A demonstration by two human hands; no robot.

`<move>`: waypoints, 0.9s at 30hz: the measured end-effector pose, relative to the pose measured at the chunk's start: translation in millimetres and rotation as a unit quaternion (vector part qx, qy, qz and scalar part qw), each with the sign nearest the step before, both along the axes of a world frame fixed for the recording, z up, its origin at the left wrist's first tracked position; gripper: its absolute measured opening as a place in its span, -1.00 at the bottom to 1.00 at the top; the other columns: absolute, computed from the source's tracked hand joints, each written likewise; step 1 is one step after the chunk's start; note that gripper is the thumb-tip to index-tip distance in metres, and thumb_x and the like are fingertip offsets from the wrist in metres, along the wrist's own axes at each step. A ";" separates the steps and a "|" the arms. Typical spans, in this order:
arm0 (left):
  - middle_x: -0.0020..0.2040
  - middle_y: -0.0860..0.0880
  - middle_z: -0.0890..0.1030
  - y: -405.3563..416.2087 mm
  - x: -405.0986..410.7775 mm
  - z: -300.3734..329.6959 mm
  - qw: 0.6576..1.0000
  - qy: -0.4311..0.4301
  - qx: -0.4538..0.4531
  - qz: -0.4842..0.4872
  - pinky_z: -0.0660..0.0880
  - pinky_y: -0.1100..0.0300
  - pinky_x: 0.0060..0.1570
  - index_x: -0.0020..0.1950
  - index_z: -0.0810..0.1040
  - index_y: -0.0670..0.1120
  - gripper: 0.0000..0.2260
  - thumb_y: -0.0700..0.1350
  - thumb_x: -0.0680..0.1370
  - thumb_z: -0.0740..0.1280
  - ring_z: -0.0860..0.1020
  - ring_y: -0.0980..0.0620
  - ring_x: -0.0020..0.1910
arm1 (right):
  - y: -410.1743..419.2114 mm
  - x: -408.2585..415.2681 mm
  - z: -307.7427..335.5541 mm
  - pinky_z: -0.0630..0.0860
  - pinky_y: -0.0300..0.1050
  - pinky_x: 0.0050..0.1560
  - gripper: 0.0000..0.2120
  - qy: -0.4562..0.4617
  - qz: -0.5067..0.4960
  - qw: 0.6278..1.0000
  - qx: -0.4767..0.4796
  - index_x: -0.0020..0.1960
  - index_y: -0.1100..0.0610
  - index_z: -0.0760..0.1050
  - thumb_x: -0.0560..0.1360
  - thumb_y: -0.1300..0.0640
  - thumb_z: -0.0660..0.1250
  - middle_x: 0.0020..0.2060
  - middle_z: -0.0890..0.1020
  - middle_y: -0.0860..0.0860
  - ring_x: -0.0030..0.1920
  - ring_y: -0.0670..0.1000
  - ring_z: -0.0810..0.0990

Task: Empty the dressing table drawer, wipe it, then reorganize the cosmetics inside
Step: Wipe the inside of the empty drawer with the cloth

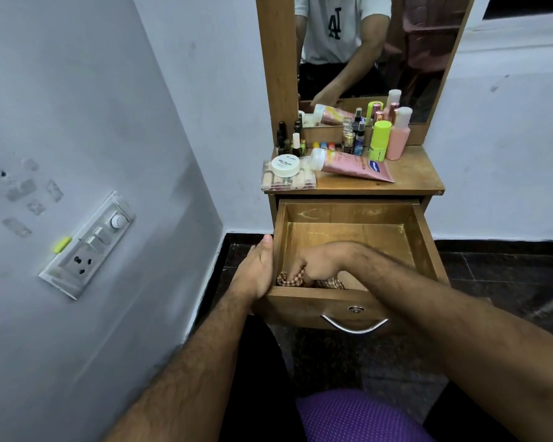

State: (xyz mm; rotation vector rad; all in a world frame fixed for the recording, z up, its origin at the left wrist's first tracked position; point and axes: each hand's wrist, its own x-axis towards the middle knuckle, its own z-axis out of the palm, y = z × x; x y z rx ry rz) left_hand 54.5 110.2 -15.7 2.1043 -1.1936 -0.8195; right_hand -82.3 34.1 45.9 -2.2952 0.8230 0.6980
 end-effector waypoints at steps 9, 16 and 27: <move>0.60 -0.03 0.17 4.8 -5.6 8.3 1.000 -0.013 -0.003 -0.023 -0.08 0.09 0.55 0.58 0.21 -0.06 -0.41 0.20 0.67 -0.20 0.03 0.05 0.59 | -0.9 15.5 -13.9 0.39 0.03 0.41 -0.44 0.040 0.028 0.997 -0.058 0.41 0.08 0.47 0.49 0.39 0.08 0.41 0.47 0.00 0.37 0.09 0.45; 0.60 0.03 0.17 2.8 0.0 1.1 0.992 -0.103 0.003 -0.067 -0.06 0.03 0.56 0.59 0.22 0.02 -0.31 0.32 0.60 -0.27 0.01 0.06 0.59 | -19.9 -19.8 2.2 0.32 -0.04 0.36 -0.47 0.210 0.078 0.973 -0.057 0.47 0.07 0.40 0.55 0.38 0.21 0.48 0.36 0.03 0.37 0.07 0.39; 0.63 -0.04 -0.06 -5.8 -34.1 15.5 0.933 -0.278 0.047 -0.222 -0.16 0.00 0.55 0.62 0.00 -0.03 -0.27 0.36 0.57 -0.26 -0.18 0.03 0.59 | -19.9 -46.9 -26.9 0.54 -0.11 0.10 -0.51 0.009 -0.029 0.999 0.009 0.17 -0.18 0.62 0.50 0.30 0.14 0.04 0.63 -0.13 0.00 0.04 0.59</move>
